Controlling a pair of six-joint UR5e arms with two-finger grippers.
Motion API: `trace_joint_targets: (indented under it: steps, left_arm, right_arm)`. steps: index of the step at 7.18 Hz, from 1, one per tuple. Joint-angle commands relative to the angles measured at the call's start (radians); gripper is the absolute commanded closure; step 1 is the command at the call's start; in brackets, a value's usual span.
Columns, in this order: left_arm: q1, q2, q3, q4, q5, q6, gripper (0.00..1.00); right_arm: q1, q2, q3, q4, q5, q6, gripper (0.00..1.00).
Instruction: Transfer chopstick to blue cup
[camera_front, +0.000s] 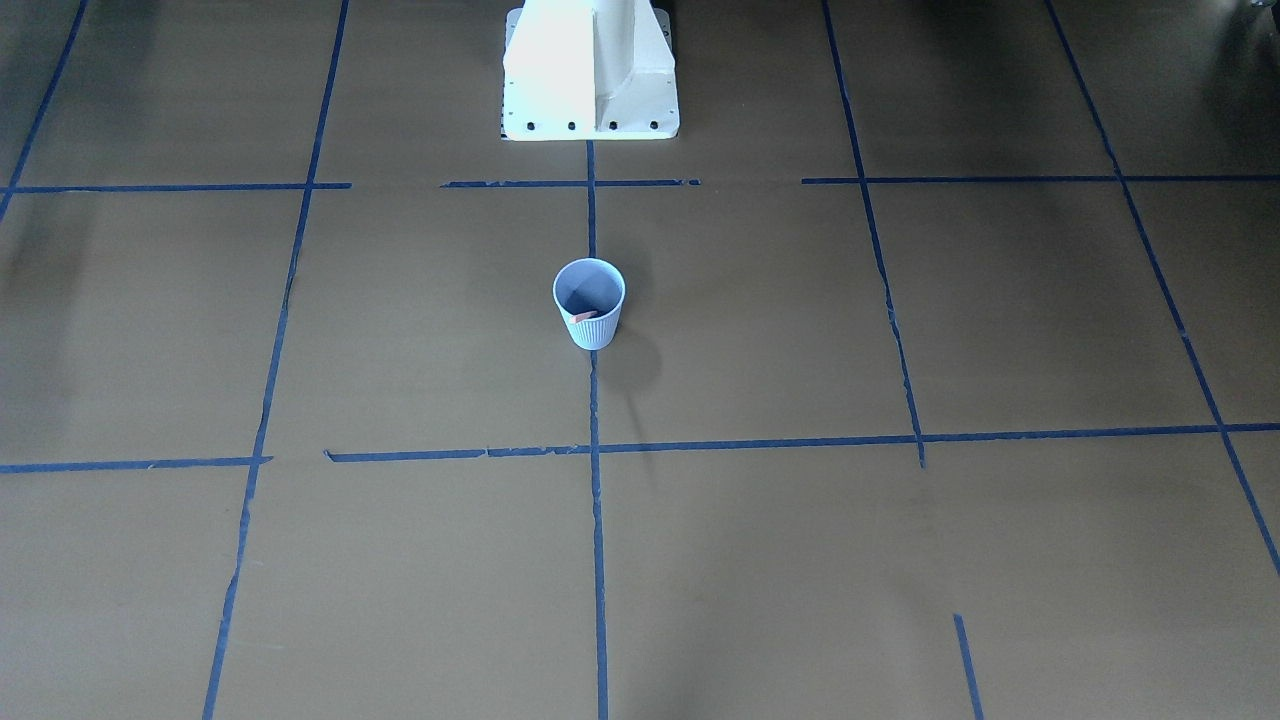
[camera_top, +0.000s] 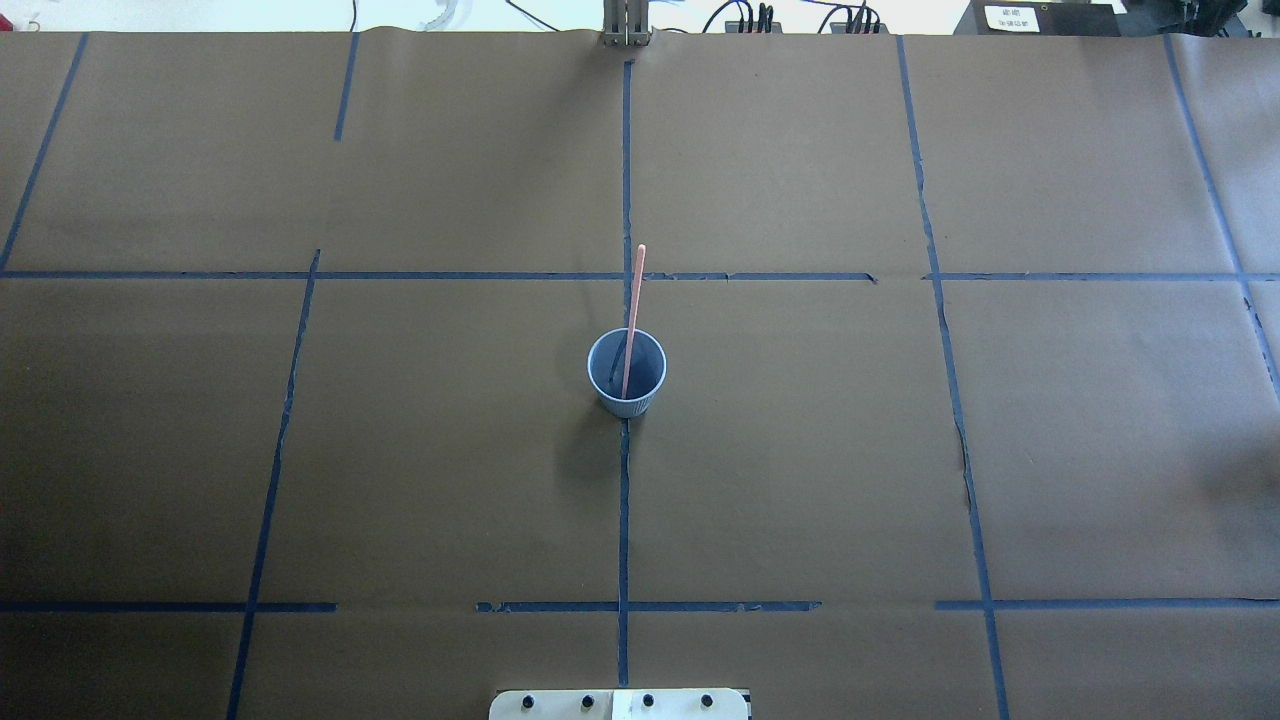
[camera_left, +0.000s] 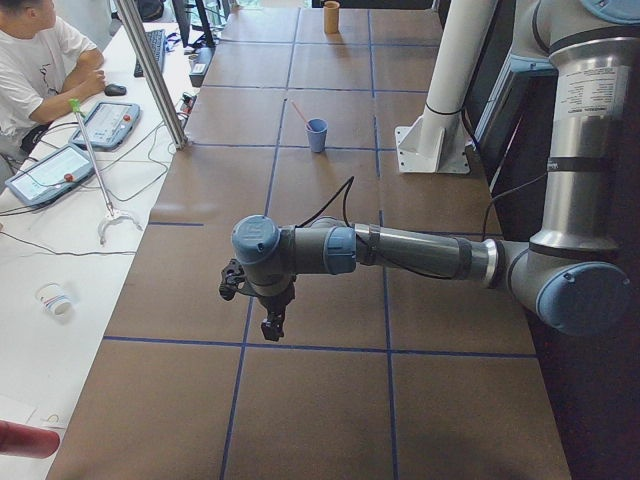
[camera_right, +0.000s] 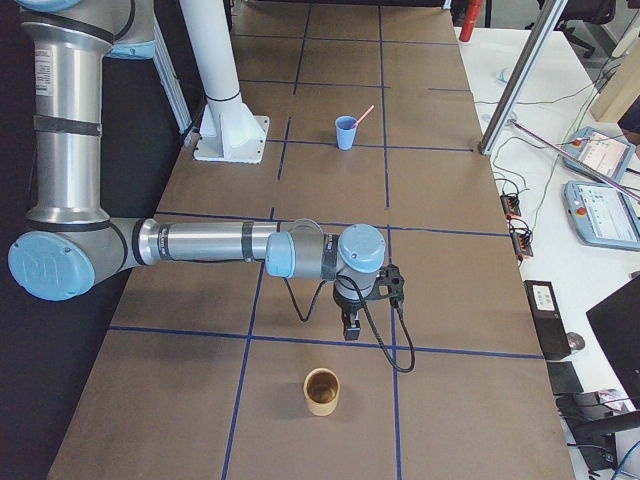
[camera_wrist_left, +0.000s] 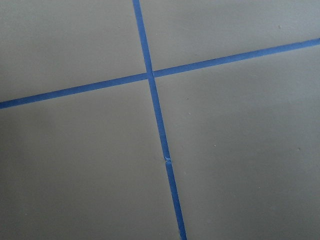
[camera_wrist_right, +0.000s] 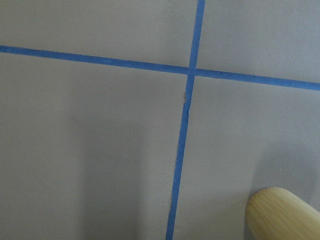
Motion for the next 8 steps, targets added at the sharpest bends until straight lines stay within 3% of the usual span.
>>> trace_joint_targets:
  steps: [1, 8]
  left_arm:
    - [0.001, -0.005, 0.018, -0.008, -0.005, 0.006, 0.0]
    - [0.004, -0.022, -0.01, -0.008, 0.002, 0.012, 0.0]
  right_arm:
    - [-0.001, 0.02, -0.006, 0.0, 0.003, 0.0, 0.0]
    - [-0.003, 0.048, 0.029, 0.0, 0.067, 0.001, 0.0]
